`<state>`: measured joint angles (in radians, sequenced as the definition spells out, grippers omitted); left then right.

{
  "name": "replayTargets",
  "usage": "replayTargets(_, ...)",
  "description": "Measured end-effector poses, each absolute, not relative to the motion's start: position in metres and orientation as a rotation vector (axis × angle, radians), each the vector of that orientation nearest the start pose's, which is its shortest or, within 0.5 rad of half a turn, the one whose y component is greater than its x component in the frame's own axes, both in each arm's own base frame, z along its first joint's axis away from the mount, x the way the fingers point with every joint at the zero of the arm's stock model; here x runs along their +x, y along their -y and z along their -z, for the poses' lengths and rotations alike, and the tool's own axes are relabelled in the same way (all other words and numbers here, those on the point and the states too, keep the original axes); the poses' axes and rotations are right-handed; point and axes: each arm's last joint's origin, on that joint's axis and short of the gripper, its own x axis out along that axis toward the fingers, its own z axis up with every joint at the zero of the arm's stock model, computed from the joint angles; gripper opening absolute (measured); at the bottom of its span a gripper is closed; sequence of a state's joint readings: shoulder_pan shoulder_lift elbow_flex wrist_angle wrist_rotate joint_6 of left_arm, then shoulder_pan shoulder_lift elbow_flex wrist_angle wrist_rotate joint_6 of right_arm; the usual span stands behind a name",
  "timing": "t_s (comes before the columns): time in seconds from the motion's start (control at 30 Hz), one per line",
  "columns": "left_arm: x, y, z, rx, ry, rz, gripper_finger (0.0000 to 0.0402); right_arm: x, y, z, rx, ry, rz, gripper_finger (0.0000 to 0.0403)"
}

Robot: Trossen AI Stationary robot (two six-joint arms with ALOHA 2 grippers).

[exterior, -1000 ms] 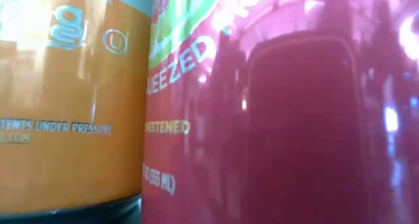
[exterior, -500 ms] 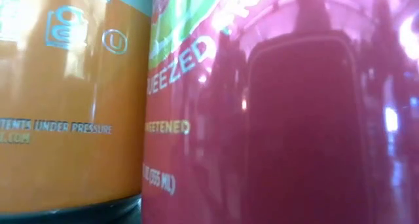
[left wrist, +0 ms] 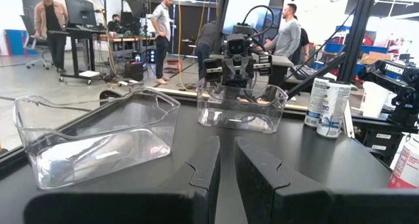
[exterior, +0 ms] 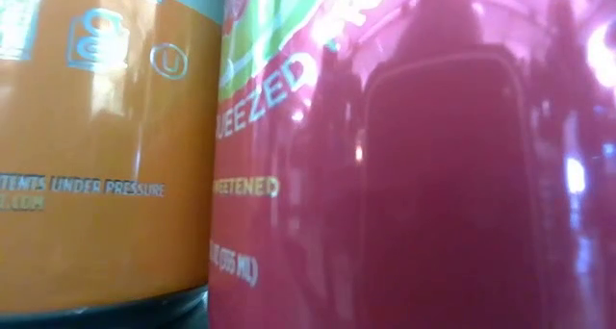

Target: Sort soda cans

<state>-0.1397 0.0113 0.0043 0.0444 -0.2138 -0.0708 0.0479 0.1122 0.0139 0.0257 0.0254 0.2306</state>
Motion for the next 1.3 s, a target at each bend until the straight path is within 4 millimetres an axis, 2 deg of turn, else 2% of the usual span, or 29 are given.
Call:
replayTargets(0.8,0.0972,0.0075,-0.1711,-0.086,0.069,-0.072,0.0057,0.1037,-0.0042,-0.1617,0.228,-0.075,-0.014,0.005)
replayTargets(1.03,0.0969,0.0074,-0.1736,-0.342,0.096,-0.061,0.0057,0.1037,-0.0042,-0.1617,0.228,-0.075,-0.014,0.005)
replayTargets(1.3,0.0968,0.0073,-0.174,-0.348,0.1,-0.063,0.0057,0.1037,-0.0042,-0.1619,0.228,-0.074,-0.014,0.005)
